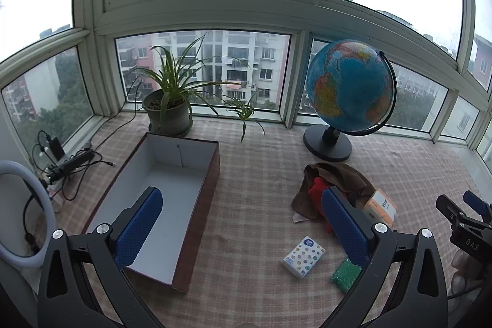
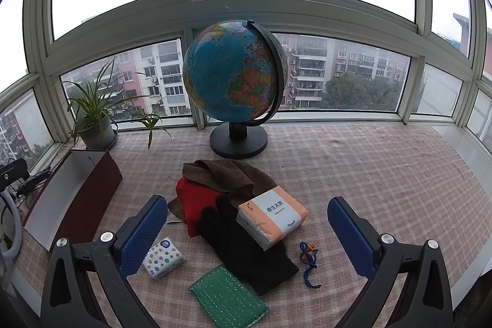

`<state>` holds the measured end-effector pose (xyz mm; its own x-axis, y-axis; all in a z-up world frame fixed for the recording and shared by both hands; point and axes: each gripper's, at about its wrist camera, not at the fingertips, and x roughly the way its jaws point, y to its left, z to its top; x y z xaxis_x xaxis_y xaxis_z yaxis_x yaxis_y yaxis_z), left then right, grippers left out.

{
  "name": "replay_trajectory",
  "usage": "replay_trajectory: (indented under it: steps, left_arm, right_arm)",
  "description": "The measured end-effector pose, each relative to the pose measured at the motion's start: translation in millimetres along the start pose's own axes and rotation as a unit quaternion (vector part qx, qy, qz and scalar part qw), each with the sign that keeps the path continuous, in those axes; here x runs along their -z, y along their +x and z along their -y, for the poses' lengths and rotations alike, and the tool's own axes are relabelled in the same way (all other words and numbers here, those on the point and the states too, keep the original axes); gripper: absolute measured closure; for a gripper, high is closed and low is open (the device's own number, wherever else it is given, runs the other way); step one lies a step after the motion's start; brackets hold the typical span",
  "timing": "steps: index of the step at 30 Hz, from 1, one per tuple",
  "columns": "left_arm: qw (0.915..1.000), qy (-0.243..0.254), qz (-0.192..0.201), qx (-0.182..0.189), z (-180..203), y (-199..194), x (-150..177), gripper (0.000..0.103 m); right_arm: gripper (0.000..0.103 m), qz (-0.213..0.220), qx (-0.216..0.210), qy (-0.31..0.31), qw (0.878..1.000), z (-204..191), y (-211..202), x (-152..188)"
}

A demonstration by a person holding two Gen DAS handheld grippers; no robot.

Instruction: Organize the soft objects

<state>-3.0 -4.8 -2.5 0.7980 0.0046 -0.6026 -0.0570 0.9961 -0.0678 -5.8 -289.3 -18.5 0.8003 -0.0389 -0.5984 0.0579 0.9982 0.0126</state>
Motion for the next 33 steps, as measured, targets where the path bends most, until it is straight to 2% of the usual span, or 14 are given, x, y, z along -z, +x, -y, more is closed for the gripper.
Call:
replay_trajectory:
  steps: [33]
  left_arm:
    - [1.0000,0.002,0.000,0.000,2.5,1.2,0.1,0.000]
  right_arm:
    - [0.000,0.000,0.004,-0.003,1.000,0.7,2.0,1.7]
